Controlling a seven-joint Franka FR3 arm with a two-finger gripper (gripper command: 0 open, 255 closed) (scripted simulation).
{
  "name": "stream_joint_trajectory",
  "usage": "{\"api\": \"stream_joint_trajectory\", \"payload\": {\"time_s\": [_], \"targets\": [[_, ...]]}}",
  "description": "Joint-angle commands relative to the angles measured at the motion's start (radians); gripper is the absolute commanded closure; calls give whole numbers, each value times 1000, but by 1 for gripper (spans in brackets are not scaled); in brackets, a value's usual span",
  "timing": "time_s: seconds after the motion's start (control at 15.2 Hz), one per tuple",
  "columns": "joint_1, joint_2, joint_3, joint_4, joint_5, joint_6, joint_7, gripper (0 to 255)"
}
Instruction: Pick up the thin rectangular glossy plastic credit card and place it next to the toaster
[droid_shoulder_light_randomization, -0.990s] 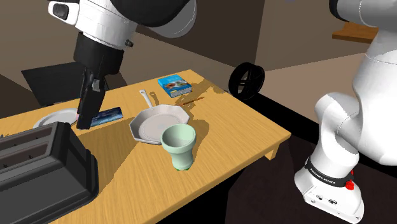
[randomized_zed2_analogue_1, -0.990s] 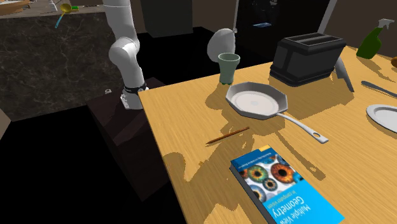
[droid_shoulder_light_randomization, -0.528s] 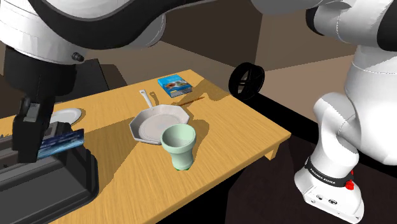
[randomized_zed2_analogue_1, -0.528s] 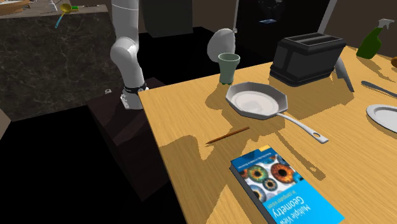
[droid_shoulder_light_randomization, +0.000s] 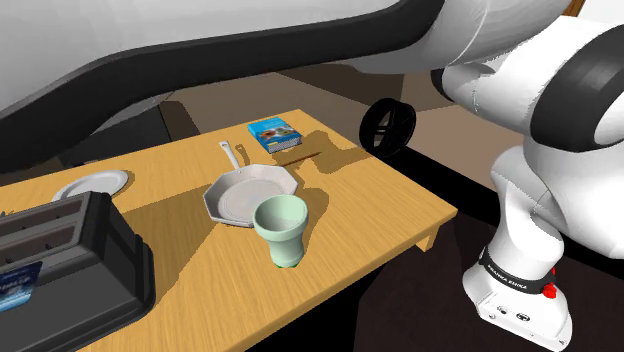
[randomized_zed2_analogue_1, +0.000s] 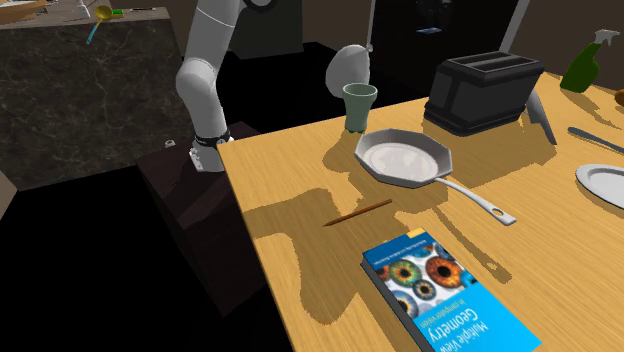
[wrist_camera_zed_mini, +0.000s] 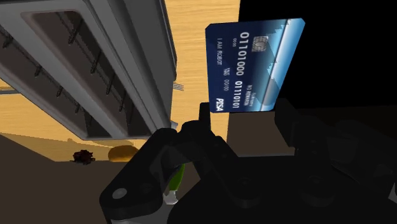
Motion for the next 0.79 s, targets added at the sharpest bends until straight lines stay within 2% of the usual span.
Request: {"api": "stream_joint_trajectory", "payload": {"time_s": [0.0, 0.73], "targets": [[4, 8, 0, -12, 0, 21, 1, 255], [5, -8, 9, -184, 18, 175, -32, 255]]}}
